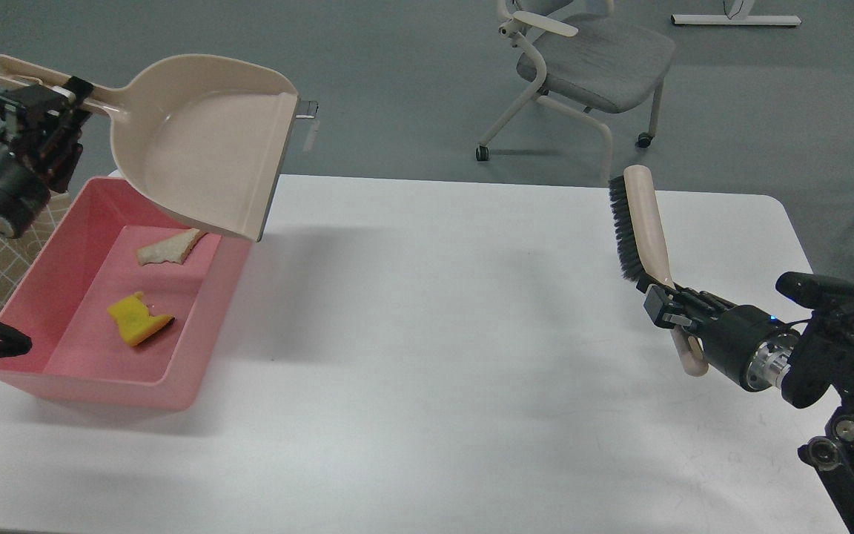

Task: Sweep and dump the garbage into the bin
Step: 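Carry the dustpan back and lower it onto the table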

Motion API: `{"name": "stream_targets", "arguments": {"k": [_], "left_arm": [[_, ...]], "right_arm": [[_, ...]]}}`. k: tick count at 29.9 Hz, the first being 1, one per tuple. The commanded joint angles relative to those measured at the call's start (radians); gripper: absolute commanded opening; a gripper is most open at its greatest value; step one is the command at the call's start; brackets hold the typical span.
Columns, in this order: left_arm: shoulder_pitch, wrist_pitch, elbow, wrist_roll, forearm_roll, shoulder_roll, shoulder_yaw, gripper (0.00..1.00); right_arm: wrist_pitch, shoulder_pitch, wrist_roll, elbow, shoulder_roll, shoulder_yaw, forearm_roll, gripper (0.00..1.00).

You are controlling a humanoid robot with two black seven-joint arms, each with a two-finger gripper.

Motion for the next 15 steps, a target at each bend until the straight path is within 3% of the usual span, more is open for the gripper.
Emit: {"name": "stream_targets", "arguments": {"k": [1, 15], "left_arm": [[-0.015, 0.086, -0.01, 0.009, 0.003, -0.062, 0.116, 0.0], [-0.056, 0.175, -0.037, 0.056, 0.054, -0.286, 0.181, 0.0]], "right_arm": [[0.0, -0.003, 0.0, 0.003, -0.001, -0.001, 0.0, 0.21], [0.0, -0.005, 0.008, -0.011, -0.029, -0.004, 0.0, 0.21]]}}
